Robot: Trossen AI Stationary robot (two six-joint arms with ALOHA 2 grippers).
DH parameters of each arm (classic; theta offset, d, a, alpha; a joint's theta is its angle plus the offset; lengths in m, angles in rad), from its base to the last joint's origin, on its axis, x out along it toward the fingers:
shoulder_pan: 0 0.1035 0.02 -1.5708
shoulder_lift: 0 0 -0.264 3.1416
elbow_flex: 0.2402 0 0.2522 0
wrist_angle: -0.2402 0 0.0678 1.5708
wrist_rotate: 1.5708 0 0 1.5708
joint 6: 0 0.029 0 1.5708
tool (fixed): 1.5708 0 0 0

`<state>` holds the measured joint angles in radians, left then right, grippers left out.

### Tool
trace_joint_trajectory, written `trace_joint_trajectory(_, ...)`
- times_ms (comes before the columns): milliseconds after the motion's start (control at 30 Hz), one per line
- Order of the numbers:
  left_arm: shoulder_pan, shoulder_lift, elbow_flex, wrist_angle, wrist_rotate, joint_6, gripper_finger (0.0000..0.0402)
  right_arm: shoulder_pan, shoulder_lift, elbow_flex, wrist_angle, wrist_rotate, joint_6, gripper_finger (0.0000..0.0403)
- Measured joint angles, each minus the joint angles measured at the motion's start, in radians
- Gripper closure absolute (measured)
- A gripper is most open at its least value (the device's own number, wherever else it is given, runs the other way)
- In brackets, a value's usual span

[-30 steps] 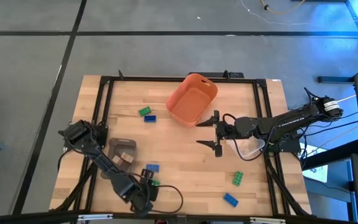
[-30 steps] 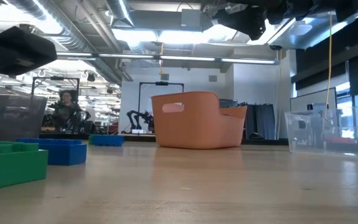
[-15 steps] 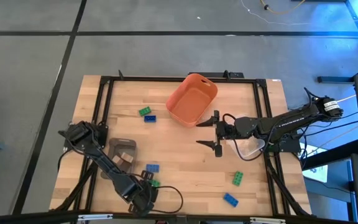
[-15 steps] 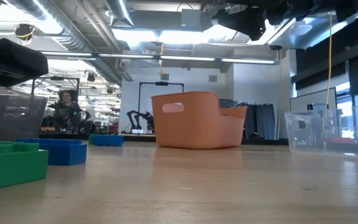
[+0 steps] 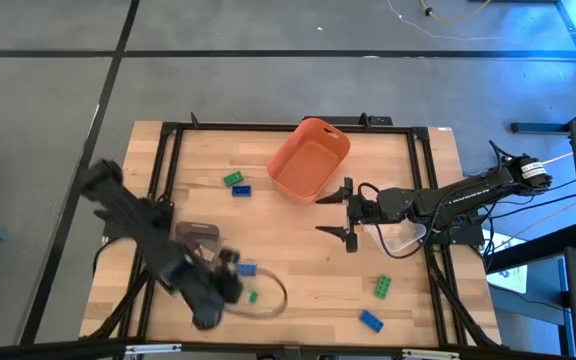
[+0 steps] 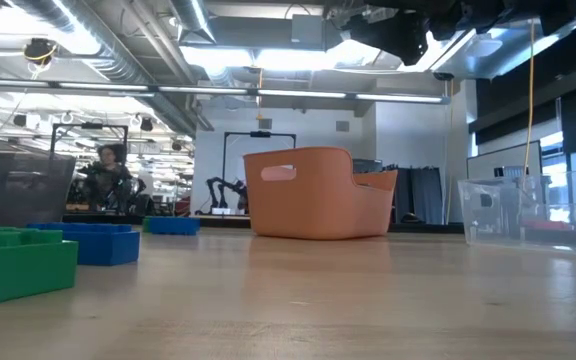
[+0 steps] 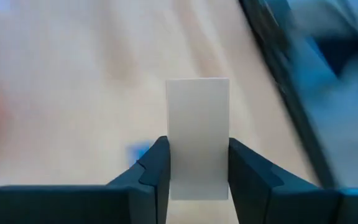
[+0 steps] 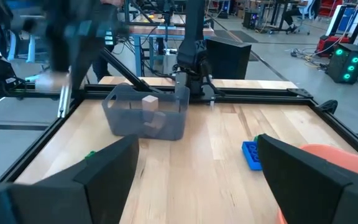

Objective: Sort & place blocks by color
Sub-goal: Put the brown block into the black bin

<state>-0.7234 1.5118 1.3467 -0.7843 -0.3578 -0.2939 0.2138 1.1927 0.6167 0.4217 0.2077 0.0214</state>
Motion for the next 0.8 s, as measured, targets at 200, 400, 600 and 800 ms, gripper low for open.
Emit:
trace_joint_trajectory(200, 0.153, -0.262, -0.211, 0.334, -0.123, 0.318, 0.0288, 0.000, 0.000, 0.000, 0.000, -0.019, -0.001, 0.0075)
trace_joint_trajectory(400, 0.401, -0.421, -0.608, 0.964, 0.076, 0.496, 0.0288, 0.000, 0.000, 0.000, 0.000, -0.025, -0.015, 0.0075)
trace_joint_trajectory(600, 0.552, -0.405, -0.912, 1.540, 0.222, 0.400, 0.0288, 0.000, 0.000, 0.000, 0.002, -0.025, -0.026, 0.0075)
trace_joint_trajectory(800, 0.519, -0.388, -0.989, 1.705, 0.172, 0.374, 0.0288, 0.000, 0.000, 0.000, 0.003, -0.025, -0.025, 0.0075)
